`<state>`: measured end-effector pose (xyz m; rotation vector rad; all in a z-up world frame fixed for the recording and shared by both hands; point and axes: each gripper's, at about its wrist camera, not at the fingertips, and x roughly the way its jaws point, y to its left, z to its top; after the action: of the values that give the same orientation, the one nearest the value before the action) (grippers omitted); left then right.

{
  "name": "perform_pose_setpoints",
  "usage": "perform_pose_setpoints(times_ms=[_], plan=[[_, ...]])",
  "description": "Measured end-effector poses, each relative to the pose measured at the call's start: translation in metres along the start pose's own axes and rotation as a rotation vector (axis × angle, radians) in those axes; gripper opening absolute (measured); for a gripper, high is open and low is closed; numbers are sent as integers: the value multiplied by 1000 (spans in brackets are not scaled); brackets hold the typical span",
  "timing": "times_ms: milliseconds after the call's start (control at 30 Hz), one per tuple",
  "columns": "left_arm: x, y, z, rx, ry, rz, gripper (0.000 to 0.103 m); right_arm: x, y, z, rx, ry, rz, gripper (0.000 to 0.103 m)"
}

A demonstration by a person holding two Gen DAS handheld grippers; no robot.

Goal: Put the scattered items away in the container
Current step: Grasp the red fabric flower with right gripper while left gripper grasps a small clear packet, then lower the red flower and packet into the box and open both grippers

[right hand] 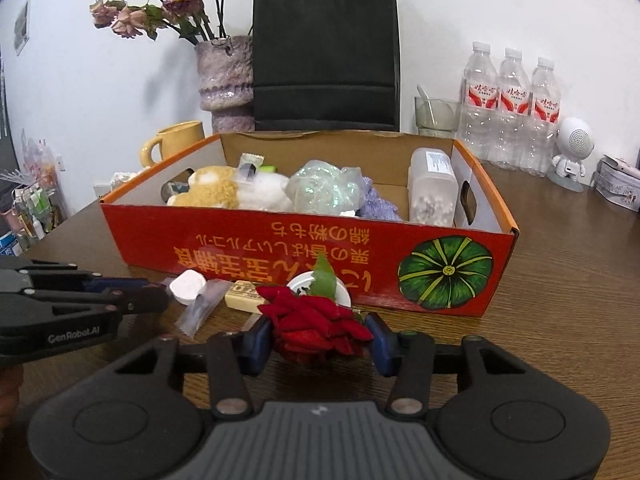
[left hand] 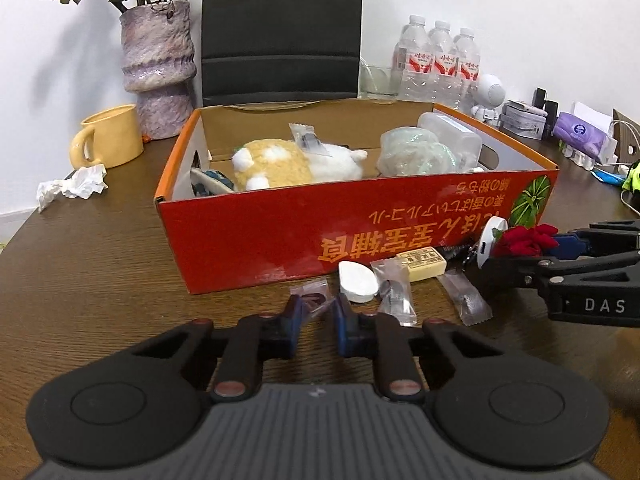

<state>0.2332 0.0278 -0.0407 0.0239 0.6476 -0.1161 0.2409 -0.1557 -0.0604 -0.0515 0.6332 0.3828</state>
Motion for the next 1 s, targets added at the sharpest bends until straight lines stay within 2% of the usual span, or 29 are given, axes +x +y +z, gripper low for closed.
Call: perform_pose_setpoints(times_ms=[733, 1000], plan=[[-37, 0, -5, -62, -115, -54, 17, -23, -6, -3, 46, -63, 9, 46], [-51, -2, -2, -81, -158, -83, 17, -42, -5, 0, 49, -126, 21, 46]])
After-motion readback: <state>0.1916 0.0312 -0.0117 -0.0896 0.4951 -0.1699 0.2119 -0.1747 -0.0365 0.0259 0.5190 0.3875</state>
